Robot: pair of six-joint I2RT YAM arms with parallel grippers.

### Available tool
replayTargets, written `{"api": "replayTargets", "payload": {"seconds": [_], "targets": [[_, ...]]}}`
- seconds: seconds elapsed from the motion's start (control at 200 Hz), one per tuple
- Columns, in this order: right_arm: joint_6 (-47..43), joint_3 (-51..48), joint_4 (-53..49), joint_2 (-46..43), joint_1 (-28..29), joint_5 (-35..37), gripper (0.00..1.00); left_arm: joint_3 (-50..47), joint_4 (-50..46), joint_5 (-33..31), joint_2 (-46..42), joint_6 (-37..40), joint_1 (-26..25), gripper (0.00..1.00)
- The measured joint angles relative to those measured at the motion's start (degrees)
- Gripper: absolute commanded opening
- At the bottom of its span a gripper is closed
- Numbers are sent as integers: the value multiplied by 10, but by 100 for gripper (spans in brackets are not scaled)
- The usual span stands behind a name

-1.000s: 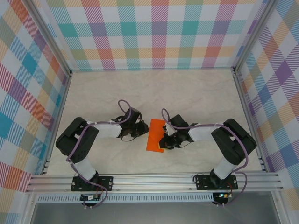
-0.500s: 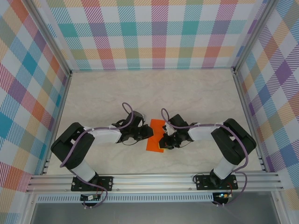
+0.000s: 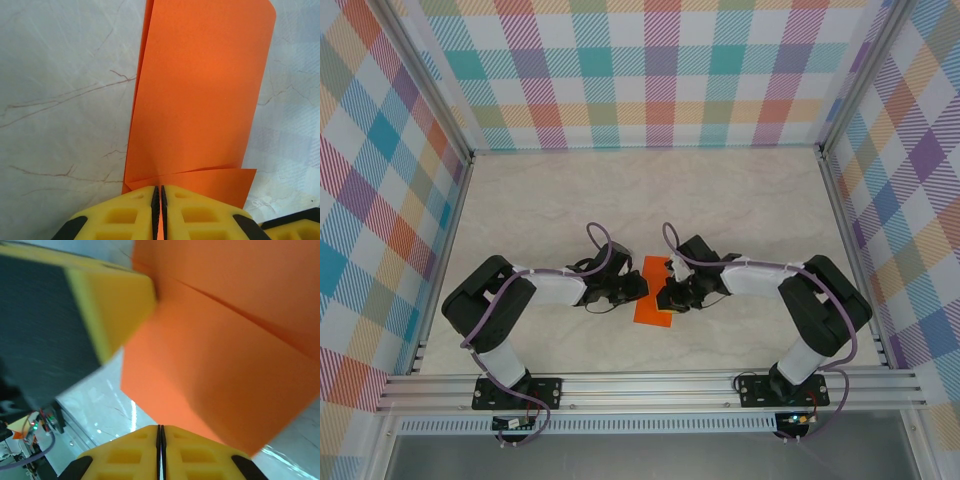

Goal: Fold a paper plane with a square sheet of paper (pick it up from the middle)
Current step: Fold the triangle a second time at the center of the table.

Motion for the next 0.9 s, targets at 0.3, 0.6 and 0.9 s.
{"api": "replayTargets", "payload": {"seconds": [0.3, 0.6, 0.9], "targets": [[4, 35, 8, 78, 4, -5, 13, 0, -1, -1, 0, 0, 0, 13], [4, 10, 20, 59, 5, -6, 15, 5, -5, -3, 4, 0, -1, 12], [4, -57, 18, 1, 9, -8, 15, 5, -5, -4, 4, 0, -1, 12]]}}
